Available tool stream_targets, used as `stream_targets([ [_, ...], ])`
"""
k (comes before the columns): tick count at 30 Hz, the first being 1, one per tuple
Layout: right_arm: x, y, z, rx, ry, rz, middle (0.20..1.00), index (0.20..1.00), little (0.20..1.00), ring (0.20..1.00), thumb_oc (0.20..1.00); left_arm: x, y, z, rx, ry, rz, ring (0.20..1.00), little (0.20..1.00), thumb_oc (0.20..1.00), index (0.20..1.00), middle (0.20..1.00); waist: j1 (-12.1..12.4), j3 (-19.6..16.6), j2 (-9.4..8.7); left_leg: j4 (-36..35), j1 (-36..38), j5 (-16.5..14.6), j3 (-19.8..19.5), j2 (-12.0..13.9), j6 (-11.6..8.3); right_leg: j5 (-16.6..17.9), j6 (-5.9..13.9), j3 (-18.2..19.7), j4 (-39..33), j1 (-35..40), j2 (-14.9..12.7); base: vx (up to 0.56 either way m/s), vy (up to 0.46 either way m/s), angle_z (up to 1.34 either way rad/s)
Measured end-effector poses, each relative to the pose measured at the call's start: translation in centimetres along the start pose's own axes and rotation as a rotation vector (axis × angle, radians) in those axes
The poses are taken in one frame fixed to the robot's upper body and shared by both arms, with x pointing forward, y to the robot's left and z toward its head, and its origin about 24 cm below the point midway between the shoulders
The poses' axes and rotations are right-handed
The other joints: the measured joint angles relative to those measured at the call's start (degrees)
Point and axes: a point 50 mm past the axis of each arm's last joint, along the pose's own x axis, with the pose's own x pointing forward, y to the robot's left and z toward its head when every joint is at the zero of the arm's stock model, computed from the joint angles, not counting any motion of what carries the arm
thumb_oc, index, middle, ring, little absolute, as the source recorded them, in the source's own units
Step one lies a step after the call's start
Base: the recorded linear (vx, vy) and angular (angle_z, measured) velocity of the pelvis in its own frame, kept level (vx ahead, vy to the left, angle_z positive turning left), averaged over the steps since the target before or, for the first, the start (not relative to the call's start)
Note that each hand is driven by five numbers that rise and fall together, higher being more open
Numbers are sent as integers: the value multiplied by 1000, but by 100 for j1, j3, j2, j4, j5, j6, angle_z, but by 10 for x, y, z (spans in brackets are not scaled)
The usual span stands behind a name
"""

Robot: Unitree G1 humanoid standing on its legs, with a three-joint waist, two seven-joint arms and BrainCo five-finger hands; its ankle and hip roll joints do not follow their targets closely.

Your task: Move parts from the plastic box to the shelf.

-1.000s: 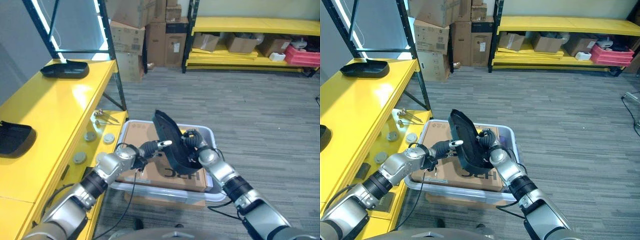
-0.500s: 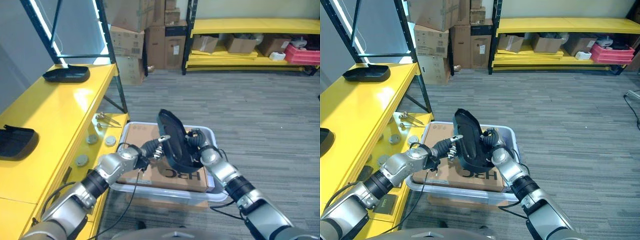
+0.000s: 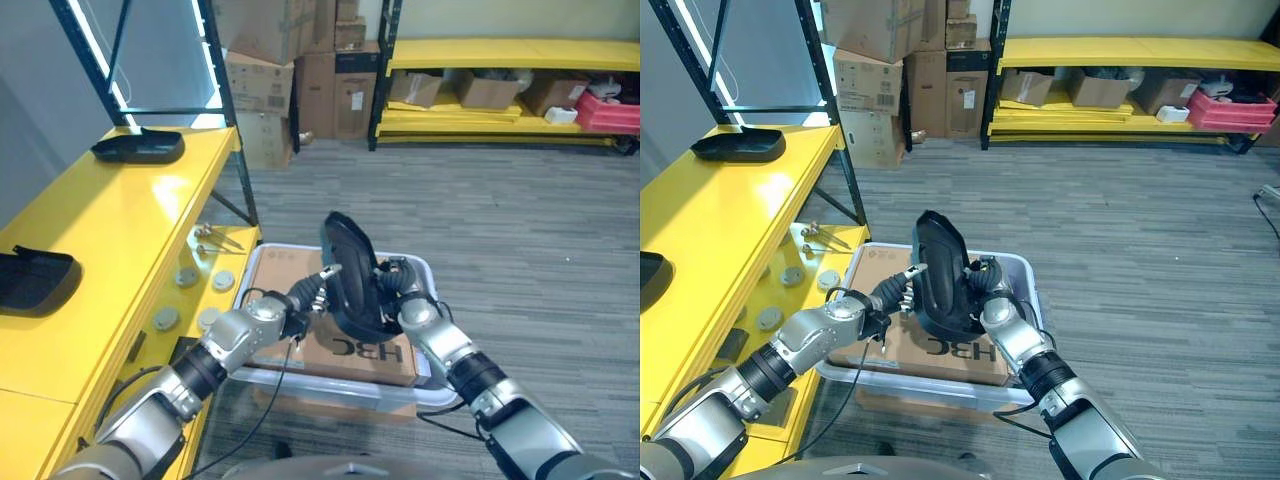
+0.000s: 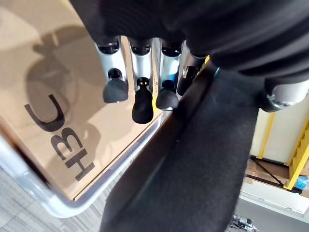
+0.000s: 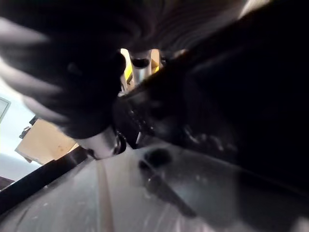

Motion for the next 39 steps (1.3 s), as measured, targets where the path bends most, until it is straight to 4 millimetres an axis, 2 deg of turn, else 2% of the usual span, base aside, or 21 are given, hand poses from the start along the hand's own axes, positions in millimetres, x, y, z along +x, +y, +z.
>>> stream_targets([
  [7, 3, -2, 10, 368, 42, -71, 1000, 1000, 1000, 1000, 1000, -5, 19, 17, -53, -94, 107, 200, 200, 200, 200, 200, 39, 12, -19, -1, 7, -1, -7, -1, 0, 0, 1, -8, 0, 9, -8, 0, 0, 0],
  [9, 5, -14, 15, 478, 23, -114, 1000, 1000, 1000, 1000, 1000, -8, 27, 23, -62, -120, 137, 200, 200, 200, 200, 200, 48, 17, -26, -2, 6, -1, -9, 0, 0, 0, 2, -9, -1, 8, -6, 0, 0, 0],
  [10, 7, -27, 18, 547, 1, -174, 1000, 1000, 1000, 1000, 1000, -10, 30, 25, -64, -139, 151, 200, 200, 200, 200, 200, 57, 23, -35, -3, 6, -1, -14, 0, 0, -1, 2, -14, -1, 10, -7, 0, 0, 0],
  [11, 4, -42, 22, 611, -37, -219, 1000, 1000, 1000, 1000, 1000, -14, 39, 27, -85, -169, 183, 200, 200, 200, 200, 200, 49, 35, -54, -6, 6, -2, -16, 0, 1, -2, 4, -13, -1, 8, -6, 0, 0, 0],
  [13, -5, -58, 21, 673, -90, -266, 1000, 1000, 1000, 1000, 1000, -20, 46, 23, -102, -196, 218, 200, 200, 200, 200, 200, 35, 44, -69, -33, 6, -7, -14, -1, 2, -11, 15, -10, -1, 3, -9, 0, 0, 0],
  [15, -13, -73, 7, 694, -91, -327, 1000, 1000, 1000, 1000, 1000, -28, 57, 11, -131, -195, 269, 200, 200, 200, 200, 200, 0, 73, -111, -37, 4, -14, -9, 0, 3, -19, 19, -6, -2, -1, -11, -7, 1, -2],
  [19, -29, -84, -34, 671, 4, -375, 1000, 1000, 1000, 1000, 1000, -42, 72, -16, -139, -166, 337, 200, 200, 200, 200, 200, -98, 124, -173, -38, 1, -43, 19, 0, -1, -26, 25, 20, -2, -40, -13, -7, 1, -2],
  [22, -44, -77, -66, 658, 109, -368, 1000, 1000, 1000, 1000, 1000, -51, 80, -31, -137, -155, 378, 200, 200, 200, 200, 200, -167, 141, -172, -40, -6, -64, 53, 3, -14, -31, 32, 59, -2, -85, -13, -25, 1, -7],
  [25, -64, -61, -102, 665, 257, -351, 1000, 1000, 1000, 1000, 1000, -67, 92, -36, -162, -209, 447, 200, 200, 200, 200, 200, -197, 148, -162, -41, -5, -89, 113, 16, -19, -41, 46, 148, -3, -121, -8, -37, -5, -14],
  [28, -76, -49, -129, 664, 378, -336, 1000, 1000, 1000, 1000, 1000, -78, 100, -28, -138, -288, 492, 200, 200, 200, 200, 200, -205, 185, -150, -41, -7, -103, 165, 13, -9, -45, 55, 166, -3, -137, -23, -52, -21, -7],
  [30, -81, -41, -143, 669, 436, -315, 1000, 1000, 1000, 1000, 1000, -90, 102, -12, -85, -360, 481, 200, 200, 200, 200, 200, -163, 242, -164, -42, -25, -131, 170, 15, -51, -58, 73, 166, -3, -162, -26, -53, -48, -3],
  [33, -83, -40, -147, 666, 444, -295, 1000, 1000, 1000, 1000, 1000, -98, 98, 6, -57, -464, 463, 200, 200, 200, 200, 200, -144, 254, -116, -40, -139, -104, 83, -3, -23, -46, 51, 174, 134, -268, -15, -51, -50, 10],
  [35, -84, -39, -149, 667, 447, -283, 1000, 1000, 1000, 1000, 1000, -96, 95, 12, -41, -494, 431, 200, 200, 200, 200, 200, -218, 250, -108, -37, -216, -9, -164, -24, 37, -158, 66, 173, 333, -306, 44, -61, -98, 56],
  [37, -90, -39, -155, 663, 459, -292, 1000, 1000, 1000, 1000, 1000, -91, 89, 19, -21, -514, 388, 200, 200, 200, 200, 200, -317, 259, -98, -4, -304, 118, -674, -32, 18, -365, 13, 212, 587, -320, 92, -67, -147, 112],
  [39, -93, -37, -157, 659, 463, -285, 1000, 1000, 1000, 1000, 1000, -91, 86, 23, -7, -546, 368, 200, 200, 200, 200, 200, -257, 248, -124, -5, -483, 210, -972, -22, -69, -516, -45, 536, 528, -401, 194, -78, -168, 101],
])
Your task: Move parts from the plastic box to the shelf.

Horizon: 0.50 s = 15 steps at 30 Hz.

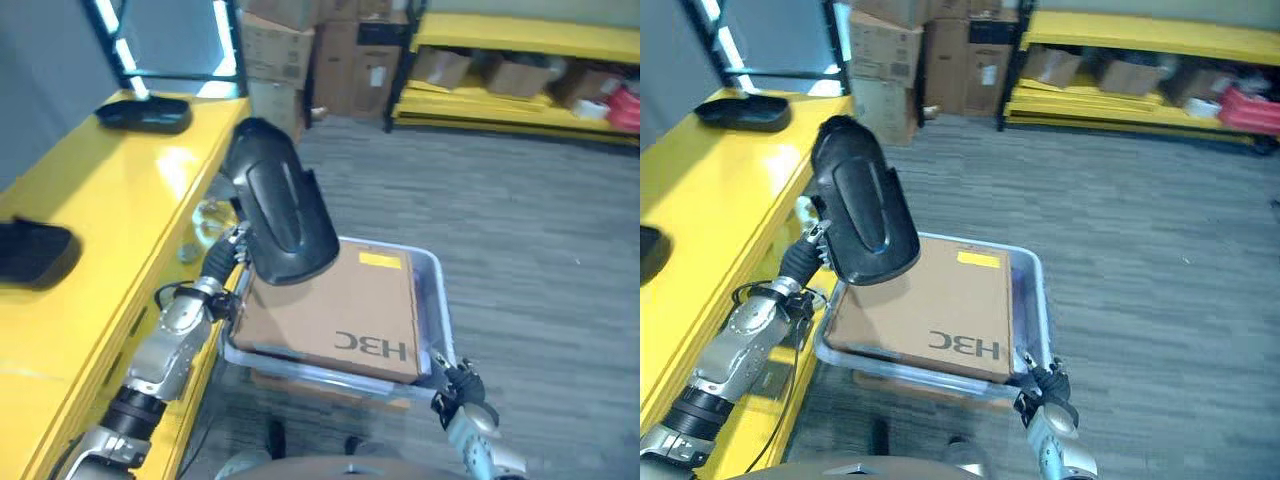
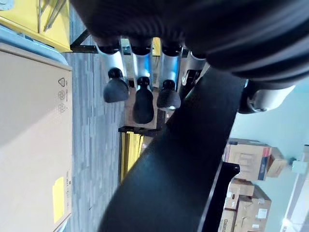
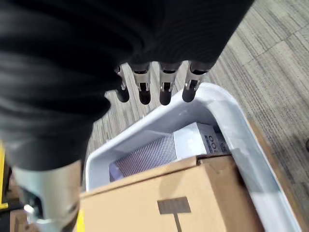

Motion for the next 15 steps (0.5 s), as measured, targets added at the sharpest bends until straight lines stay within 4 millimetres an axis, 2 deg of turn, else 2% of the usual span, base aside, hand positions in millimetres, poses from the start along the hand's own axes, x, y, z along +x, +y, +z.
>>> stream_targets([
  [5, 2, 5, 1, -26, -9, 42, 1000, 1000, 1000, 1000, 1000, -14, -4, 4, -15, -51, -16, 200, 200, 200, 200, 200, 340, 8, 132, -33, -148, 131, -401, 198, -280, 162, -188, -436, -257, 212, 314, -94, -134, 47],
  [6, 2, 5, 1, -39, -10, 55, 1000, 1000, 1000, 1000, 1000, -18, -7, 11, -21, -100, -28, 200, 200, 200, 200, 200, 430, 5, 141, -33, -199, 92, -421, 296, -330, 151, -284, -536, -256, 202, 367, -100, -95, 40],
  [9, 5, 3, 9, -59, -33, 56, 1000, 1000, 1000, 1000, 1000, -23, -4, 30, -23, -218, -15, 200, 200, 200, 200, 200, 557, 22, 256, -31, -361, 77, -352, 473, -339, 49, -394, -721, -90, 91, 542, -112, -87, 33],
  [13, 5, -4, 3, -99, -23, 44, 1000, 1000, 1000, 1000, 1000, -29, 17, 52, -9, -354, 87, 200, 200, 200, 200, 200, 597, 77, 299, 173, -560, -424, 166, 661, -324, 20, -566, -1153, 46, 84, 545, -111, -43, 54],
  [15, 5, -3, 3, -109, -26, 56, 1000, 1000, 1000, 1000, 1000, -31, 26, 60, -5, -401, 141, 200, 200, 200, 200, 200, 561, 172, 203, 514, -714, -898, 839, 783, -257, -7, -665, -1564, 81, 63, 330, -135, 15, 76],
])
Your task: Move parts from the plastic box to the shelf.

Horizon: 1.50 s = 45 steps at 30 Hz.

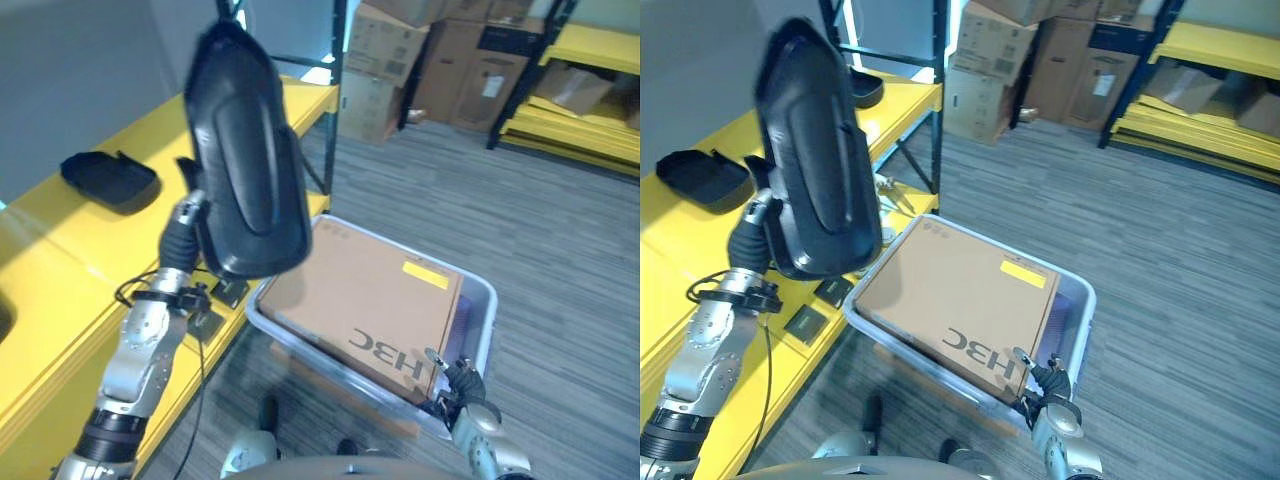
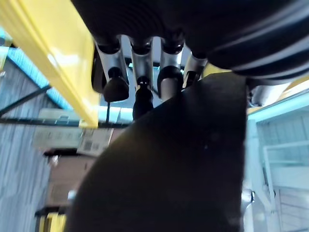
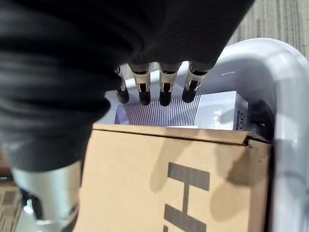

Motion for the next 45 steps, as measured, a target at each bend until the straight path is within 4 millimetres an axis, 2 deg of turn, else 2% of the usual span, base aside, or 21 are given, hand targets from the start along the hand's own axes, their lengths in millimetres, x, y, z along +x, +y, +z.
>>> stream_targets([
  [3, 3, 2, 1, -31, -10, 0, 1000, 1000, 1000, 1000, 1000, 1, 11, 8, 18, -46, 73, 200, 200, 200, 200, 200, 30, 135, -333, 838, -103, 102, 613, -154, -59, 54, 3, -341, -30, -2, -483, -114, 61, 62],
  [6, 4, -5, -4, -42, 5, -37, 1000, 1000, 1000, 1000, 1000, 4, 13, 12, 33, -71, 107, 200, 200, 200, 200, 200, -153, 151, -404, 1415, 231, -59, 1189, -134, -28, 87, 152, -934, -73, 226, -781, -47, 114, 98],
  [9, 3, -31, -12, -88, 31, -130, 1000, 1000, 1000, 1000, 1000, 8, 12, 16, 56, -88, 115, 200, 200, 200, 200, 200, -321, 51, -207, 1245, 624, 120, 1649, -68, 106, -59, 468, -1367, 221, 280, -868, 34, 178, 109],
  [12, 2, -56, -28, -97, 102, -280, 1000, 1000, 1000, 1000, 1000, 16, 18, 24, 86, -119, 150, 200, 200, 200, 200, 200, -304, 19, -271, 158, 778, 248, 1457, -541, 481, -459, 672, -740, 634, -46, -1031, 24, 285, 149],
  [14, 2, -66, -29, -127, 123, -327, 1000, 1000, 1000, 1000, 1000, 7, 32, 20, 105, -94, 235, 200, 200, 200, 200, 200, -169, 9, -278, -23, 853, 325, 1233, -751, 553, -275, 837, -601, 366, 149, -1065, -1, 219, 40],
  [18, -2, -65, -36, -132, 148, -333, 1000, 1000, 1000, 1000, 1000, -6, 45, 20, 165, -79, 294, 200, 200, 200, 200, 200, -14, 19, -254, -304, 913, 484, 1007, -858, 468, -100, 958, -637, 183, 283, -1052, -10, 173, 29],
  [24, -4, -71, -42, -185, 176, -351, 1000, 1000, 1000, 1000, 1000, -13, 58, 26, 257, -62, 321, 200, 200, 200, 200, 200, 214, -12, -293, -217, 713, 395, 985, -866, 458, -57, 886, -888, 248, 141, -1178, 20, 175, 17],
  [26, -4, -75, -42, -194, 176, -362, 1000, 1000, 1000, 1000, 1000, -13, 59, 25, 262, -55, 326, 200, 200, 200, 200, 200, 219, -3, -225, 238, 436, 282, 914, -845, 635, -136, 987, -850, 745, 41, -1234, 42, 147, 19],
  [28, -8, -82, -51, -207, 208, -382, 1000, 1000, 1000, 1000, 1000, -4, 54, 20, 248, -42, 300, 200, 200, 200, 200, 200, 36, 42, -137, 198, 463, 273, 440, -969, 651, -225, 1001, -493, 1615, -168, -1387, 39, 43, 83],
  [29, -9, -83, -54, -209, 224, -385, 1000, 1000, 1000, 1000, 1000, -2, 52, 20, 251, -39, 290, 200, 200, 200, 200, 200, 23, 55, -112, 74, 501, 273, 271, -965, 650, -166, 879, -223, 1987, -344, -1362, 88, 1, 118],
  [30, -12, -83, -60, -219, 248, -377, 1000, 1000, 1000, 1000, 1000, 0, 53, 20, 267, -36, 288, 200, 200, 200, 200, 200, -42, 76, 52, -31, 520, 818, -474, -855, 653, -619, 796, 628, 2204, -644, -701, 84, -16, 117],
  [31, -14, -79, -66, -217, 266, -361, 1000, 1000, 1000, 1000, 1000, 3, 55, 20, 285, -32, 291, 200, 200, 200, 200, 200, -142, 55, 14, -100, 446, 869, -764, -842, 547, -779, 829, 1049, 2053, -677, -313, 107, -38, 138],
  [33, -17, -78, -73, -214, 291, -369, 1000, 1000, 1000, 1000, 1000, 10, 55, 14, 282, -10, 298, 200, 200, 200, 200, 200, -245, 49, -50, -346, 345, 831, -1040, -904, 541, -828, 646, 1205, 1410, -754, 191, 112, -47, 108],
  [34, -17, -80, -73, -213, 292, -375, 1000, 1000, 1000, 1000, 1000, 9, 54, 12, 275, 1, 309, 200, 200, 200, 200, 200, -225, 55, -94, -380, 241, 732, -1019, -953, 408, -806, 508, 1212, 944, -741, 347, 125, -42, 64],
  [35, -18, -81, -74, -213, 296, -378, 1000, 1000, 1000, 1000, 1000, 10, 53, 9, 267, 10, 315, 200, 200, 200, 200, 200, -330, 21, -259, -338, 132, 456, -913, -1138, 51, -615, 214, 1606, 473, -698, 362, 122, -45, 89],
  [36, -18, -81, -75, -211, 299, -373, 1000, 1000, 1000, 1000, 1000, 14, 51, 6, 251, 15, 319, 200, 200, 200, 200, 200, -523, 77, -576, 319, -27, 297, -686, -1388, 344, -173, 48, 1520, 282, -639, 32, 91, -57, 71],
  [37, -16, -81, -72, -208, 286, -365, 1000, 1000, 1000, 1000, 1000, 12, 53, -1, 268, 47, 327, 200, 200, 200, 200, 200, -493, 120, -666, 1393, -122, 27, -549, -1440, 423, -44, 62, 1488, 483, -718, -150, 76, -80, 26],
  [38, -15, -84, -67, -223, 261, -362, 1000, 1000, 1000, 1000, 1000, 5, 55, -7, 266, 76, 343, 200, 200, 200, 200, 200, -461, 111, -502, 1682, 42, -286, -550, -1186, 313, -51, 171, 1436, 636, -715, -11, 65, -88, -37],
  [39, -15, -92, -60, -254, 233, -369, 1000, 1000, 1000, 1000, 1000, 3, 52, -10, 245, 81, 348, 200, 200, 200, 200, 200, -503, 60, -206, 1299, 300, -550, -843, -891, 442, -86, 281, 1417, 695, -719, 242, 91, -94, -28],
  [41, -15, -84, -64, -256, 246, -328, 1000, 1000, 1000, 1000, 1000, 6, 40, -13, 228, 81, 314, 200, 200, 200, 200, 200, -527, 22, -311, 794, 398, -351, -1113, -1043, 338, -81, 439, 1516, 530, -747, 156, 80, -63, 22],
  [45, -14, -81, -68, -251, 275, -298, 1000, 1000, 1000, 1000, 1000, 3, 38, -14, 245, 88, 306, 200, 200, 200, 200, 200, -435, 3, -455, 69, 553, -56, -1050, -1015, 319, 242, 409, 1517, 4, -676, 119, 109, -74, 17],
])
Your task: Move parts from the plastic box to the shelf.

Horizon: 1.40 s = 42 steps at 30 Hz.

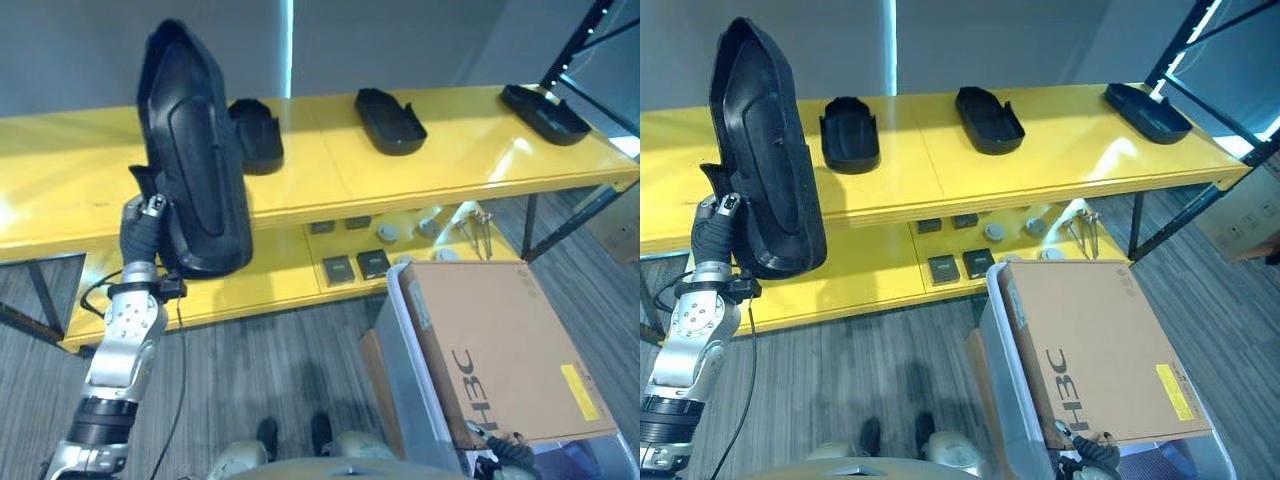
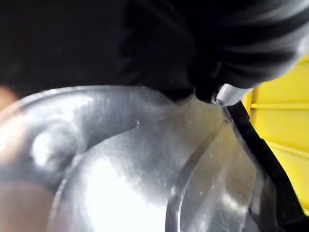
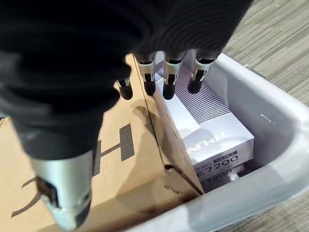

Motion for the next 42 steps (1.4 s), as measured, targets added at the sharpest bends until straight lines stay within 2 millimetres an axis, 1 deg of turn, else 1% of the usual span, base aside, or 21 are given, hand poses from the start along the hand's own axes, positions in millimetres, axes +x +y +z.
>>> stream_targets([
  [3, 2, -4, -2, -46, 12, 21, 1000, 1000, 1000, 1000, 1000, -3, 5, -4, 12, 25, 17, 200, 200, 200, 200, 200, -2, -6, -10, -85, 67, 66, 168, 79, -32, 66, -43, -23, -124, 116, 45, 40, -65, 0],
  [4, 1, -5, -5, -62, 15, 34, 1000, 1000, 1000, 1000, 1000, -3, 4, -5, 12, 30, 14, 200, 200, 200, 200, 200, -39, -12, -48, -61, 36, 64, 518, 170, -41, 165, -156, -58, -138, 113, 20, -24, -60, 63],
  [5, -2, -7, -15, -81, 30, 45, 1000, 1000, 1000, 1000, 1000, 2, -7, -6, -1, 40, -15, 200, 200, 200, 200, 200, -241, -65, -237, 323, -271, -175, 1773, 563, -604, 430, -414, -513, -297, 177, -141, -13, -16, 102],
  [6, -3, -9, -19, -90, 41, 49, 1000, 1000, 1000, 1000, 1000, 6, -16, -6, -5, 39, -45, 200, 200, 200, 200, 200, -360, -43, -288, 667, -505, -170, 2170, 811, -553, 375, -491, -685, -298, 155, -238, 37, 70, 120],
  [8, 4, -11, -20, -98, 67, 38, 1000, 1000, 1000, 1000, 1000, 11, -27, -10, 3, 65, -82, 200, 200, 200, 200, 200, -420, 4, -379, 1372, -952, -60, 2105, 1378, -559, 295, -524, -877, -265, 115, -356, 106, 180, 67],
  [10, 7, -18, -16, -109, 65, 26, 1000, 1000, 1000, 1000, 1000, 8, -25, -15, 13, 94, -79, 200, 200, 200, 200, 200, -420, 43, -341, 938, -723, 141, 1917, 1606, -674, 241, -437, -815, -217, 202, -471, 124, 206, 12],
  [12, 12, -33, -11, -166, 48, -8, 1000, 1000, 1000, 1000, 1000, 8, -24, -14, 14, 93, -74, 200, 200, 200, 200, 200, -432, 151, -141, 312, -316, 415, 1827, 1781, -635, 119, -215, -814, -200, 389, -541, 123, 254, 5],
  [14, 16, -60, -11, -283, 60, -80, 1000, 1000, 1000, 1000, 1000, 9, -24, -14, 13, 90, -77, 200, 200, 200, 200, 200, -455, 151, 239, 159, -215, 581, 1834, 1945, -563, 23, 59, -818, -55, 425, -549, 119, 349, 6],
  [16, 17, -57, -16, -364, 86, -89, 1000, 1000, 1000, 1000, 1000, 10, -18, -13, 30, 85, -72, 200, 200, 200, 200, 200, -362, 136, 230, 162, -172, 824, 1899, 1603, -642, -129, 268, -497, 139, 344, -786, 74, 379, 8],
  [17, 18, -54, -16, -364, 99, -105, 1000, 1000, 1000, 1000, 1000, 12, -13, -11, 46, 80, -65, 200, 200, 200, 200, 200, -345, 106, 90, 69, -122, 873, 1903, 1362, -572, -91, 261, -323, 166, 311, -932, 57, 380, 12],
  [20, 19, -54, -17, -403, 136, -143, 1000, 1000, 1000, 1000, 1000, 15, 0, -5, 77, 63, -35, 200, 200, 200, 200, 200, -294, 104, -4, -202, 30, 914, 2006, 910, -387, -12, 356, -180, 255, 210, -1330, 91, 338, 1],
  [22, 18, -52, -22, -384, 152, -153, 1000, 1000, 1000, 1000, 1000, 15, 2, -5, 74, 66, -36, 200, 200, 200, 200, 200, -283, 112, -27, -266, 136, 925, 2009, 820, -288, 101, 445, -183, 295, 266, -1406, 84, 239, 5],
  [25, 13, -43, -36, -405, 181, -147, 1000, 1000, 1000, 1000, 1000, 15, 0, -5, 80, 69, -50, 200, 200, 200, 200, 200, -209, 111, -113, -282, 364, 815, 2072, 726, -339, 165, 566, -173, 261, 435, -1472, 57, 350, -13],
  [29, 7, -1, -34, -394, 135, 8, 1000, 1000, 1000, 1000, 1000, 22, -5, -2, 113, 81, -55, 200, 200, 200, 200, 200, -171, 200, -19, -326, 308, 792, 1798, 546, -330, 161, 579, -161, 458, 220, -1563, 14, 226, -20],
  [30, 5, 14, -27, -366, 94, 58, 1000, 1000, 1000, 1000, 1000, 22, -5, -3, 122, 93, -55, 200, 200, 200, 200, 200, -208, 251, 106, -353, 289, 788, 1747, 554, -323, 156, 574, -182, 672, 72, -1556, 15, 87, -17],
  [32, 2, 24, -24, -375, 72, 108, 1000, 1000, 1000, 1000, 1000, 22, -3, -2, 147, 93, -44, 200, 200, 200, 200, 200, -181, 250, 115, -368, 290, 789, 1791, 539, -324, 101, 575, -185, 683, -11, -1559, 19, 31, -26],
  [34, 1, 30, -19, -425, 38, 151, 1000, 1000, 1000, 1000, 1000, 24, 3, -2, 178, 98, -11, 200, 200, 200, 200, 200, -241, 265, 106, -397, 242, 844, 1771, 618, -336, -109, 828, -86, 562, -7, -1395, 48, -55, 4],
  [36, -1, 33, -22, -478, 33, 172, 1000, 1000, 1000, 1000, 1000, 26, 9, -5, 216, 113, 20, 200, 200, 200, 200, 200, -386, 262, 98, -617, 228, 898, 1553, 848, -430, -290, 731, 202, 574, -9, -978, 47, -171, 42],
  [37, -2, 31, -29, -551, 51, 196, 1000, 1000, 1000, 1000, 1000, 29, 13, -13, 239, 151, 56, 200, 200, 200, 200, 200, -315, 238, 79, -619, 149, 842, 1401, 1074, -611, -248, 595, 223, 420, 58, -667, 66, -180, 21],
  [38, -1, 30, -32, -588, 61, 214, 1000, 1000, 1000, 1000, 1000, 31, 16, -18, 245, 173, 73, 200, 200, 200, 200, 200, -313, 221, 84, -620, 102, 845, 1333, 1161, -615, -184, 506, 261, 204, 176, -536, 83, -124, 15],
  [42, 3, 18, -35, -652, 110, 254, 1000, 1000, 1000, 1000, 1000, 38, 30, -30, 289, 253, 160, 200, 200, 200, 200, 200, -339, 168, 79, -584, 74, 837, 1311, 1354, -602, 41, 292, 137, -107, 245, -379, 64, -59, 0],
])
